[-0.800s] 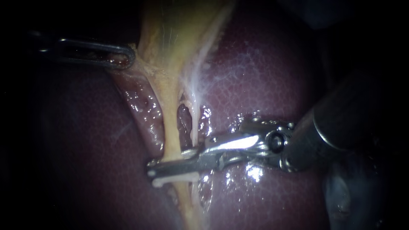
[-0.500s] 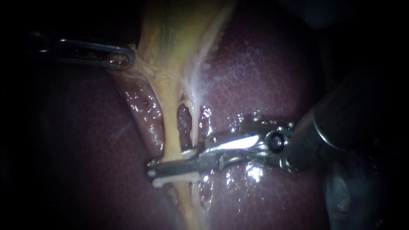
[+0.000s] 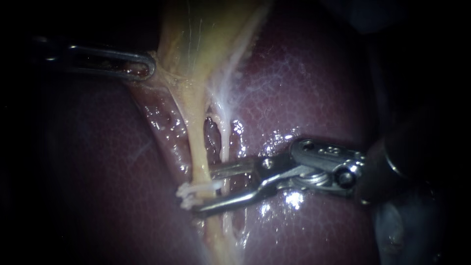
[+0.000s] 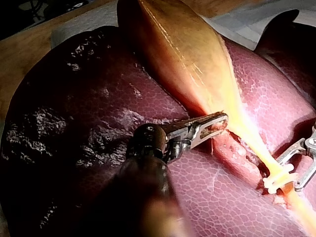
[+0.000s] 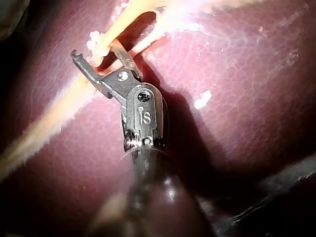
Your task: Going back second clip left tube
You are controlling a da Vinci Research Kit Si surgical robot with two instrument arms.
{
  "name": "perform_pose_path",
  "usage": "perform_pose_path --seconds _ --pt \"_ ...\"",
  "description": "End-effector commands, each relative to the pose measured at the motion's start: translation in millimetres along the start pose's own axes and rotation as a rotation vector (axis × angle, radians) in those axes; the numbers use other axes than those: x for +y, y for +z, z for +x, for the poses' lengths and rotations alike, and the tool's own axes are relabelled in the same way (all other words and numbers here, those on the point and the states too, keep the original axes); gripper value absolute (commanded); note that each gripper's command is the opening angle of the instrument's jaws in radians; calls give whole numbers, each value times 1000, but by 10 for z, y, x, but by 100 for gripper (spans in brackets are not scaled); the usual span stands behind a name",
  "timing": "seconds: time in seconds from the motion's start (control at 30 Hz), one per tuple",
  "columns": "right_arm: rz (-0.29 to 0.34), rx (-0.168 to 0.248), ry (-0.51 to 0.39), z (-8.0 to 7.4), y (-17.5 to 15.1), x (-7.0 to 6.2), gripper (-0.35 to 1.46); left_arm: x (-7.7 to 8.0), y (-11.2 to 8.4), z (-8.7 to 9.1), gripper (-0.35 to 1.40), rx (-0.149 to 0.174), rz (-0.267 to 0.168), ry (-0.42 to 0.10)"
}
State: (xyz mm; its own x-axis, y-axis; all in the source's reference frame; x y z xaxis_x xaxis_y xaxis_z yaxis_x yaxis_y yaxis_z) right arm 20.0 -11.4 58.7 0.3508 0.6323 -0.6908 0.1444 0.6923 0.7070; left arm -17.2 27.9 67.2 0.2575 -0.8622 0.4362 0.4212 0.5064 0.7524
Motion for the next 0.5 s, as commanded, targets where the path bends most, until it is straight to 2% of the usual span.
perform_pose_path --seconds 0.03,0.2,0.37,0.5 --pt "-18 -7 -29 3 -8 -1 48 0 0 0 -35 0 0 0" --pt "-74 -22 -146 20 -45 -8 48 0 0 0 -35 0 0 0" --pt "-107 -60 -211 34 -80 -14 48 0 0 0 -35 0 0 0" --pt "-164 -61 -249 41 -100 -17 49 0 0 0 -35 0 0 0"
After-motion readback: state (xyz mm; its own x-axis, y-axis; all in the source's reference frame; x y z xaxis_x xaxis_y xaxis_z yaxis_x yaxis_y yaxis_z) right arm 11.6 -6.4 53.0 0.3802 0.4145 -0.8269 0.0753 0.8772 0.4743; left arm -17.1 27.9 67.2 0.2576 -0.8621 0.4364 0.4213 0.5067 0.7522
